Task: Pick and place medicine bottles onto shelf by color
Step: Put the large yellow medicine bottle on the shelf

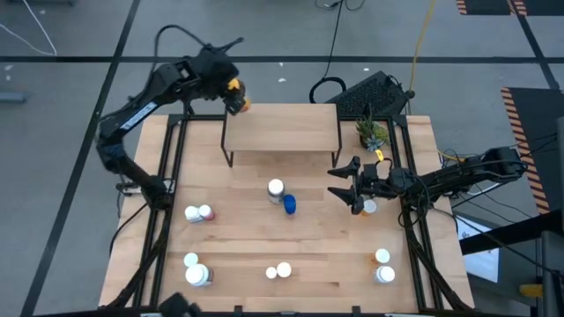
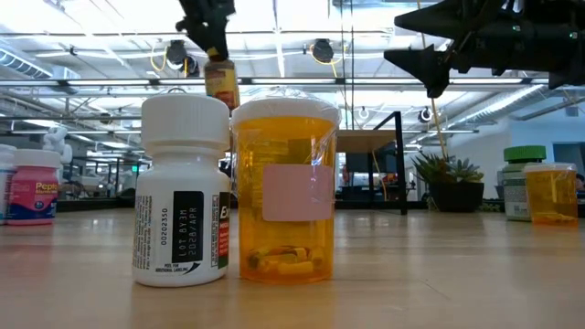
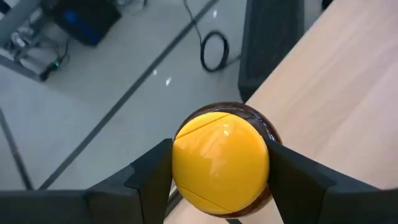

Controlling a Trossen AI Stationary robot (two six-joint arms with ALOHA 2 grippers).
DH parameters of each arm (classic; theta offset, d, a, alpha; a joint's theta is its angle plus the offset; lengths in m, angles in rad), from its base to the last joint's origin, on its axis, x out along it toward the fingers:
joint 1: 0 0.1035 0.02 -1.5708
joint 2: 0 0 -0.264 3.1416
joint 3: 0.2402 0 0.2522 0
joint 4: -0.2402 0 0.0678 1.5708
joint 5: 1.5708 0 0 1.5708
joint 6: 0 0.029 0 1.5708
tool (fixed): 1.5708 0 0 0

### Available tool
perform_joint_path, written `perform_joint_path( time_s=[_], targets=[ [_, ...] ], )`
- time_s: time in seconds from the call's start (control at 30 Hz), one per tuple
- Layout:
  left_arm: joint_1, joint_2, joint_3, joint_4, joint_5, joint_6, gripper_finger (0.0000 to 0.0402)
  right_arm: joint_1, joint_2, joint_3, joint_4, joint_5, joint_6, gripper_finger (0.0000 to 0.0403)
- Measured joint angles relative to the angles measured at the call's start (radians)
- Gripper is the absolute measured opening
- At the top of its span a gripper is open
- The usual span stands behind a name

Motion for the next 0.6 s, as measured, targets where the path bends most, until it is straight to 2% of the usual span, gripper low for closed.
perform_joint_path(
  time_s=[0.27,0.5,0.6],
  targets=[
    [0.058,0.166,0.086,-0.105,0.001,0.008,0.0228,0.0,0.0,0.0,-0.025,0.0,-0.007,0.0281],
    [0.107,0.206,0.09,-0.098,0.091,0.016,0.0228,0.0,0.0,0.0,-0.026,0.0,-0.015,0.0281],
    [0.115,0.206,0.09,-0.098,0.097,0.007,0.0232,0.0,0.0,0.0,-0.027,0.0,-0.015,0.0281]
  ],
)
